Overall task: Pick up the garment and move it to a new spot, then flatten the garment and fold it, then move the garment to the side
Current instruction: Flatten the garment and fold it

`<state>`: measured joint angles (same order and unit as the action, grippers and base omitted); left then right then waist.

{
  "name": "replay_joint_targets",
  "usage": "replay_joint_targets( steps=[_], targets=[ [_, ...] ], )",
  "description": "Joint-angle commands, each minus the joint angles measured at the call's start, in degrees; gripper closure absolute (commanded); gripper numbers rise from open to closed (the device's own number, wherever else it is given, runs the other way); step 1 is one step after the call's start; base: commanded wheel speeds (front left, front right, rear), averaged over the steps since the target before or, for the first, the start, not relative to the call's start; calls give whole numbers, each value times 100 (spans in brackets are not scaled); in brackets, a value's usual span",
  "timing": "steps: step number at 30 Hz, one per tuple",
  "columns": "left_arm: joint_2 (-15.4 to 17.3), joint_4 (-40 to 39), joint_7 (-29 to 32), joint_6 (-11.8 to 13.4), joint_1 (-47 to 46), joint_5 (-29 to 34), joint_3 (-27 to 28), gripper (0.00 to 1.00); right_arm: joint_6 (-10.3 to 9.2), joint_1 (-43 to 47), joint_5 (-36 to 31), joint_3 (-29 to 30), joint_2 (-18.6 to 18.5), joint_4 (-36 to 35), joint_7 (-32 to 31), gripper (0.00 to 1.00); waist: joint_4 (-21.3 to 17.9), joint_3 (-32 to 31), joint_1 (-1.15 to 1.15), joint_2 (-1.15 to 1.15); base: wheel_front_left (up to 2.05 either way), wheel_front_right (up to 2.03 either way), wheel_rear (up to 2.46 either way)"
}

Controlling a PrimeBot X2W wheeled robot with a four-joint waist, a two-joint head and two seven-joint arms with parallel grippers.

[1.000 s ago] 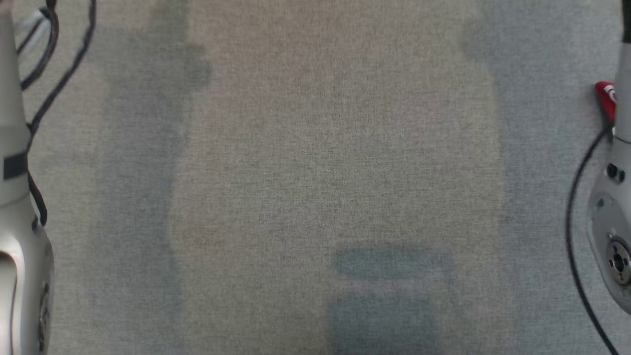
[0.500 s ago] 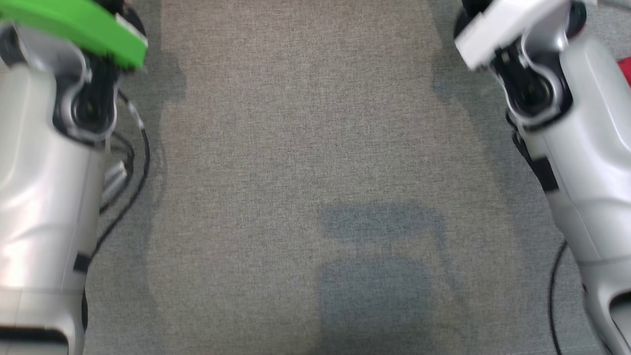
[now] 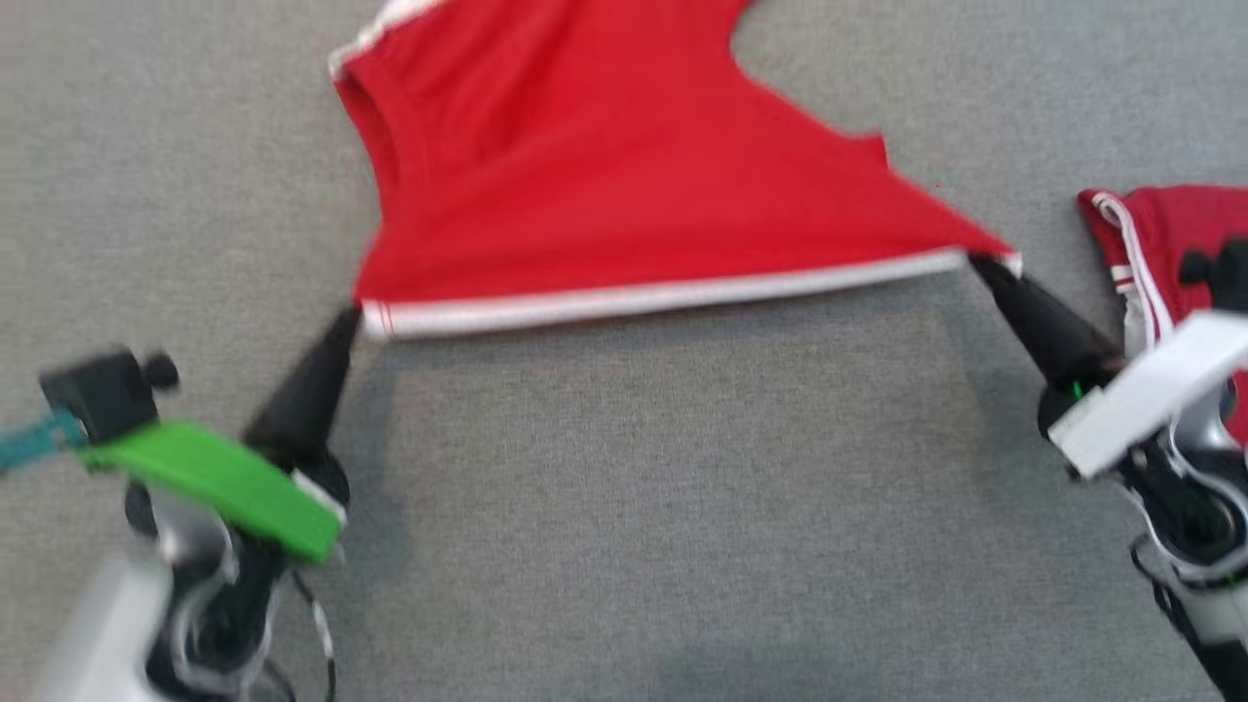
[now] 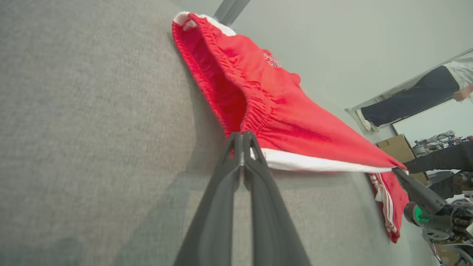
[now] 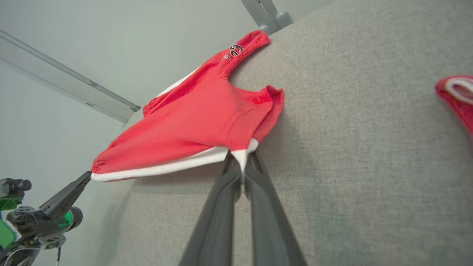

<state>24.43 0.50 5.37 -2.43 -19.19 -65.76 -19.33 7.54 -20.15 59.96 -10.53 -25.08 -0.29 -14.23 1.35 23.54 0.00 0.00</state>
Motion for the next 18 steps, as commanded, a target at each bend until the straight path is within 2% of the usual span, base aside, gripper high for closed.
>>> replay_joint_targets(
  steps=[1,7,10,11,13,18],
  targets=[
    [110,-134,-5,126,357,53,-19,100,-11,288,46,108,-65,-97,-33,100,36,-511,0,0,0,0,0],
    [82,-1073,-178,708,2193,-115,-178,100,-12,1931,92,679,-151,-851,-289,100,57,-985,0,0,0,0,0],
    [-2,-1346,-335,852,2844,-169,-218,100,-12,2742,5,1035,-112,-1247,-396,100,105,-1154,0,0,0,0,0],
    [-78,-1535,-423,869,3218,-311,-227,100,-12,3251,18,1296,-49,-1587,-500,100,118,-1220,0,0,0,0,0],
    [-56,-1732,-492,898,3506,-328,-237,100,-13,3681,27,1573,40,-1960,-596,100,122,-1224,0,0,0,0,0],
    [18,-2161,-562,996,3820,-347,-165,100,-13,4088,-15,2018,321,-2603,-893,100,77,-1089,0,0,0,0,0]
  ],
)
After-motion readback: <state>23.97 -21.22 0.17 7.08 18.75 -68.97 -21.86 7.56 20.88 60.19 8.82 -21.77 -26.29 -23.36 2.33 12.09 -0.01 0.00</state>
